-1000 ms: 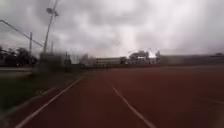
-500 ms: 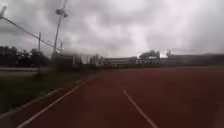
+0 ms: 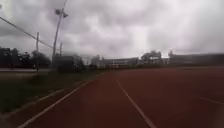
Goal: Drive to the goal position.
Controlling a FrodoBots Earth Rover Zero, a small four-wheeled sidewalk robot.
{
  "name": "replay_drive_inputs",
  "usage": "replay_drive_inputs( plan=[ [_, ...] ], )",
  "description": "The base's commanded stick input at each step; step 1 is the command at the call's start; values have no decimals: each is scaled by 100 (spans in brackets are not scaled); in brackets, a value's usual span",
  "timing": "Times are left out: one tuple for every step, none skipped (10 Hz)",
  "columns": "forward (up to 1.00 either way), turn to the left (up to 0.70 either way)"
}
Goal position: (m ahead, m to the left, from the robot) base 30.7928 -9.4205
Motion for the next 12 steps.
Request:
replay_drive_inputs(
  plan=[
    [70, 0],
    [70, 0],
    [70, 0],
    [70, 0],
    [70, 0],
    [70, 0],
    [70, 0],
    [70, 0],
    [70, 0],
    [70, 0],
    [70, 0],
    [70, 0]
  ],
)
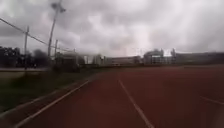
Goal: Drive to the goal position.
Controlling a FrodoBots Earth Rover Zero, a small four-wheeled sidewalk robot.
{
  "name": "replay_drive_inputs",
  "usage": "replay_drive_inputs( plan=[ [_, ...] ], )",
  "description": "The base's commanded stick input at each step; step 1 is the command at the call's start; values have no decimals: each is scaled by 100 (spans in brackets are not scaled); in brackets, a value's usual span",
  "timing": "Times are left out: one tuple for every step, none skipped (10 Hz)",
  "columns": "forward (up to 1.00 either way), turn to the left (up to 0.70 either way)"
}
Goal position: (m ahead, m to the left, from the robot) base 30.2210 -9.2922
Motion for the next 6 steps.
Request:
replay_drive_inputs(
  plan=[
    [70, 0],
    [70, 0],
    [70, 0],
    [70, 0],
    [70, 0],
    [70, 0]
  ],
)
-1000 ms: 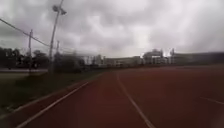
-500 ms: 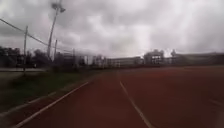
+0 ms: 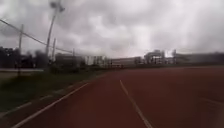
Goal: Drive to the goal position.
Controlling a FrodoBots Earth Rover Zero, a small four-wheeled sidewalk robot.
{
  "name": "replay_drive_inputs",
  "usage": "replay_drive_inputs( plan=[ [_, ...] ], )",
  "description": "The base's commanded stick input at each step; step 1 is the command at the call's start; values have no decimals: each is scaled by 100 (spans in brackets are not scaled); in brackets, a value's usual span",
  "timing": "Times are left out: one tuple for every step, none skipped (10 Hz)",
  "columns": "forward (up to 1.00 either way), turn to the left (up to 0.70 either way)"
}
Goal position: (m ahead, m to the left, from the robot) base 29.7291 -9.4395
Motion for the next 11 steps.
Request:
replay_drive_inputs(
  plan=[
    [70, 0],
    [70, 0],
    [70, 0],
    [70, 0],
    [70, 0],
    [70, 0],
    [70, 0],
    [70, 0],
    [70, 0],
    [70, 0],
    [70, 0]
  ],
)
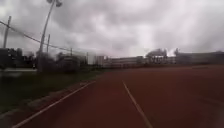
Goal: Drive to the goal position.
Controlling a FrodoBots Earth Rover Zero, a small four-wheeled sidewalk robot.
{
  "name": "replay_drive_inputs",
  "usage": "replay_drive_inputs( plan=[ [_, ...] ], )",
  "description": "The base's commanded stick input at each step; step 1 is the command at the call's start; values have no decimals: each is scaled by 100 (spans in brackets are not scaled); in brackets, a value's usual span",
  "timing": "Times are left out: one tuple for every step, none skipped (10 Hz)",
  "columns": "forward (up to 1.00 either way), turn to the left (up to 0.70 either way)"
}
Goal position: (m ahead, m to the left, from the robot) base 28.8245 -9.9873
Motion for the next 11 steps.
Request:
replay_drive_inputs(
  plan=[
    [70, 0],
    [70, 0],
    [70, 0],
    [70, 0],
    [70, 0],
    [70, 0],
    [70, 0],
    [70, 0],
    [70, 0],
    [70, 0],
    [70, 0]
  ],
)
